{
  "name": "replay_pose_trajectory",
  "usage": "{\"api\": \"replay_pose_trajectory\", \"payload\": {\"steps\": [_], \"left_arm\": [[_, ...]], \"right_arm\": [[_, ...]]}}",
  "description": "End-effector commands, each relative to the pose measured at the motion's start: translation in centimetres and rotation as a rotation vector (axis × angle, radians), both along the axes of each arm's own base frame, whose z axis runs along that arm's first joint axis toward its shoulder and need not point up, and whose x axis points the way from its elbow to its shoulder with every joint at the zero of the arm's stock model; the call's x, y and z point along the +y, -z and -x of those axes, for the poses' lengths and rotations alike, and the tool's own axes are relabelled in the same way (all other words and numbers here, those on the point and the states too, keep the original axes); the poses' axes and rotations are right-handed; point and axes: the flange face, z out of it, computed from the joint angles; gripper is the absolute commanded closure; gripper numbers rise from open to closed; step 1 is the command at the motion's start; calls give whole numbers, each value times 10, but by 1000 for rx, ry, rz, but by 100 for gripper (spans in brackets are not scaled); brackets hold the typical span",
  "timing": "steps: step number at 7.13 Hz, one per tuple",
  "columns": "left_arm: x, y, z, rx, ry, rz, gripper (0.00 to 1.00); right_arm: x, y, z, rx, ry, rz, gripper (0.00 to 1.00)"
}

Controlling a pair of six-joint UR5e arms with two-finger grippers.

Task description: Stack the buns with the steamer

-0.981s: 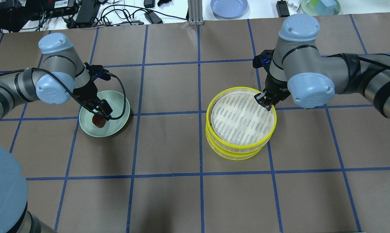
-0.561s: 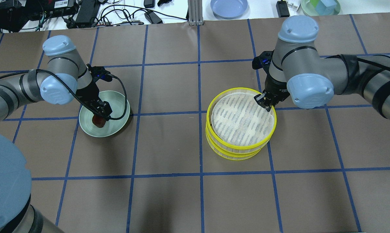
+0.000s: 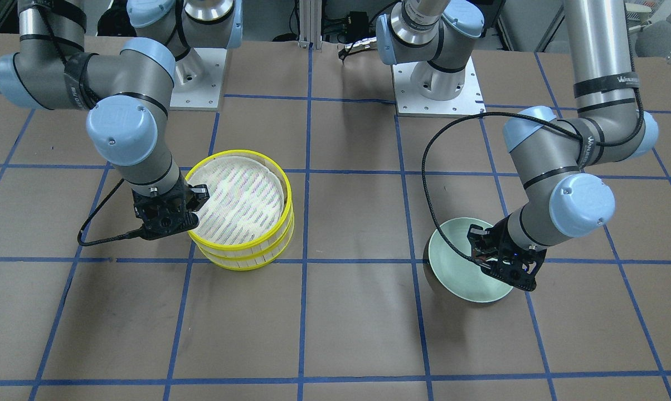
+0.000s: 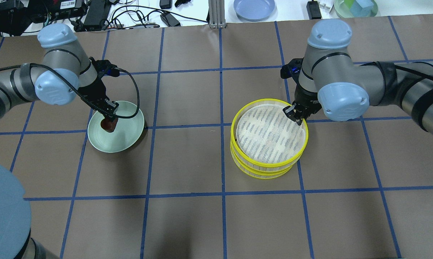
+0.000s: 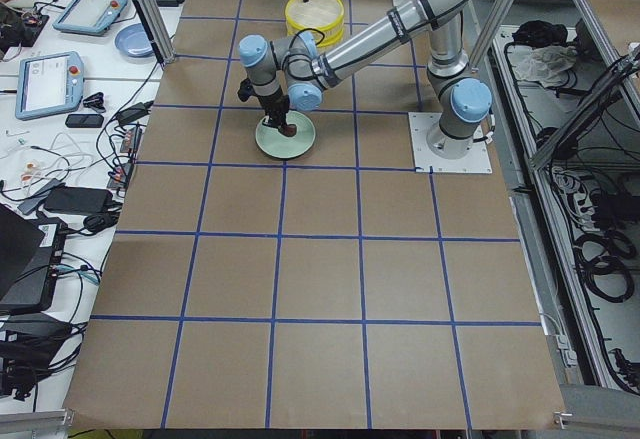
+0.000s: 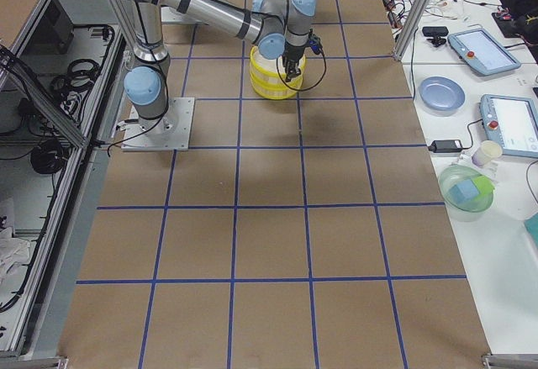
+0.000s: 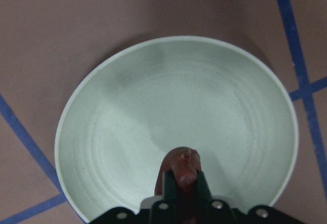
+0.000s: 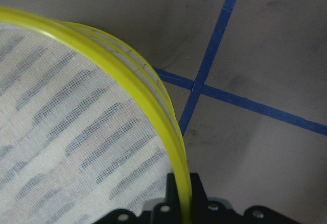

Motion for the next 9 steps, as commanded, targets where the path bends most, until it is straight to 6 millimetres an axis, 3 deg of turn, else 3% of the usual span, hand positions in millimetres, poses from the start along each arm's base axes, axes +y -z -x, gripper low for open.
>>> {"api": "replay_pose_trajectory", "payload": {"steps": [1, 2, 3, 4, 5, 6, 7, 8, 9], "left_arm": [[0, -86, 49, 54, -173, 23, 100], [11, -106, 87, 76, -237, 41, 100], [23, -119, 126, 89, -301, 49, 100], [36, -129, 162, 94, -350, 50, 100], [46, -131, 194, 136, -358, 41, 100], [49, -121, 211, 168, -418, -4, 100], [60, -128, 232, 177, -405, -2, 100], [82, -129, 273, 175, -336, -7, 100], [91, -114, 307, 174, -373, -21, 100]], "right_arm": [[-2, 9, 4, 45, -5, -19, 39], [-2, 12, 4, 45, -1, -26, 1], [-7, 5, 4, 43, 0, -10, 0], [-17, -19, 4, 45, 2, 44, 0], [-28, -71, 4, 39, 6, 105, 0], [-16, -134, 11, 42, 17, 87, 0], [2, -190, 15, 41, 36, 122, 0], [22, -239, 18, 40, 90, 199, 0], [34, -274, 18, 37, 125, 259, 0]]}}
